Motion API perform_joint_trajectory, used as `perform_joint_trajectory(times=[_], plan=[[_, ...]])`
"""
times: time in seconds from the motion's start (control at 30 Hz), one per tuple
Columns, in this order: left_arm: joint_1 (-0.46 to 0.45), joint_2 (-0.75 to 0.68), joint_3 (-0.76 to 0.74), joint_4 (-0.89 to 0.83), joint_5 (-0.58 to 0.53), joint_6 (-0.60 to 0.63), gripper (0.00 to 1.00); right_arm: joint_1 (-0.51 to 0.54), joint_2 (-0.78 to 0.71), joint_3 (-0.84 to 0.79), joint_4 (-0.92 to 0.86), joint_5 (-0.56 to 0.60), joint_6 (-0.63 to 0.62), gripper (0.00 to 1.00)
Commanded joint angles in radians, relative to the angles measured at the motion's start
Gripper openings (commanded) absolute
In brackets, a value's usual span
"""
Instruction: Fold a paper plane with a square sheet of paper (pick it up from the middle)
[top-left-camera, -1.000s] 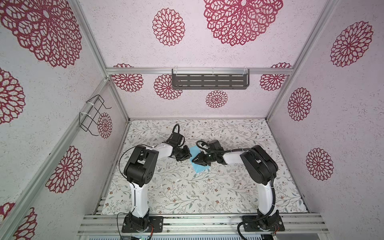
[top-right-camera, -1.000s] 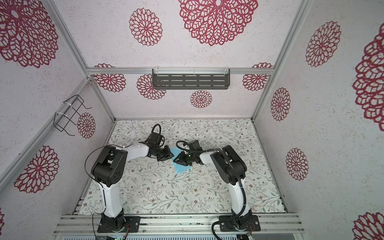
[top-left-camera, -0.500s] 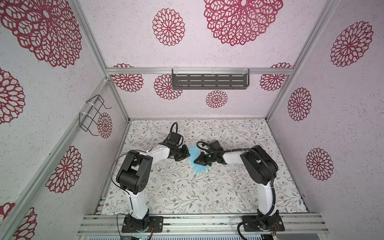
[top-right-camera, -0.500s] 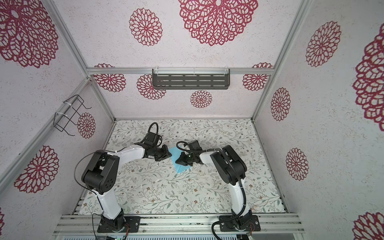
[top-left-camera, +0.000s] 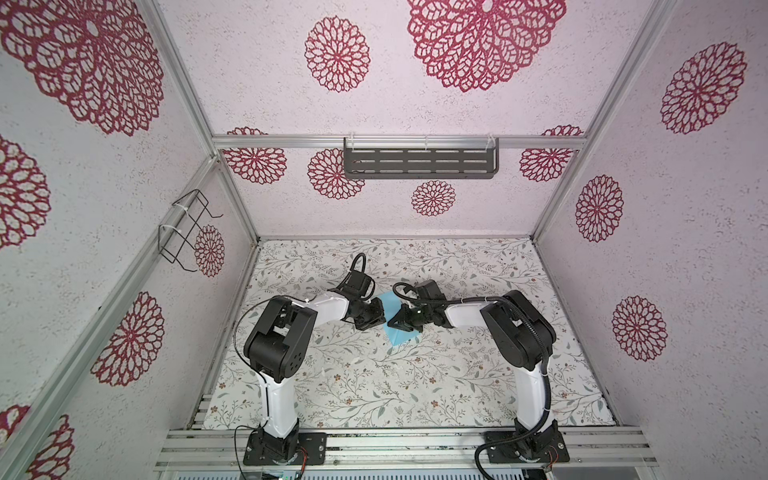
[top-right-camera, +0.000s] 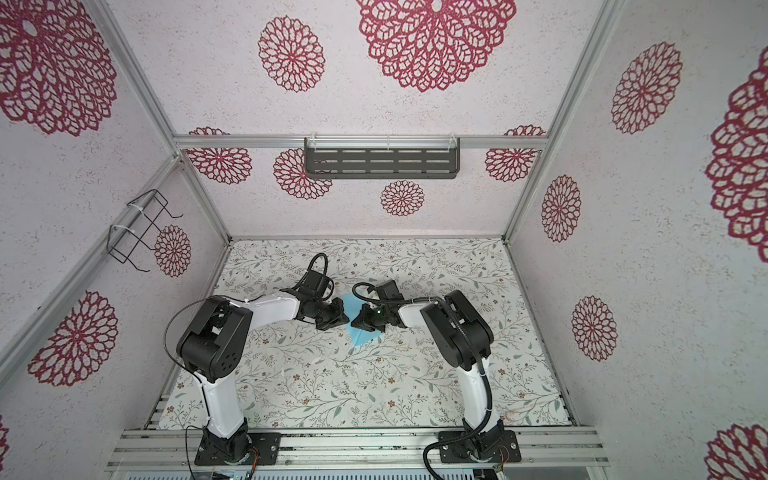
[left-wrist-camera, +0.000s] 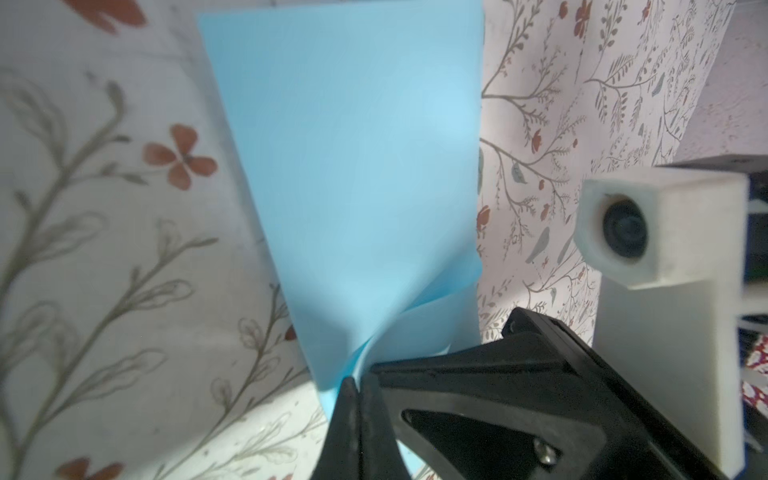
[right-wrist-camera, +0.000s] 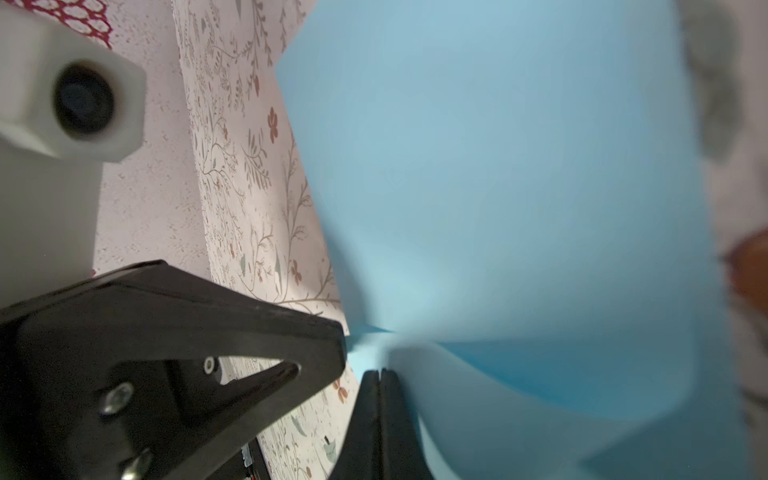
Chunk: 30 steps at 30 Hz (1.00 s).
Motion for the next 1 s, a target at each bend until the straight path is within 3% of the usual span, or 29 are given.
perform_joint_trajectory(times=[0.0, 0.4, 0.6, 0.77, 0.97], plan=[[-0.005, 0.046, 0.023, -0.016, -0.002, 0.015, 0.00, -0.001, 0.017, -0.004, -0.097, 0.069, -0.027, 0.00], [-0.010, 0.071, 0.032, -0.087, -0.064, 0.033, 0.00, -0.002, -0.004, -0.001, -0.075, 0.044, -0.027, 0.00], [-0.022, 0.080, 0.032, -0.152, -0.127, 0.054, 0.00, -0.007, -0.068, -0.005, -0.005, -0.040, -0.061, 0.01], [-0.029, 0.091, 0.032, -0.167, -0.152, 0.060, 0.00, 0.003, -0.131, -0.102, 0.097, -0.135, -0.032, 0.02], [-0.032, 0.100, 0.033, -0.161, -0.157, 0.060, 0.00, 0.017, -0.169, -0.163, 0.070, -0.164, -0.050, 0.02]])
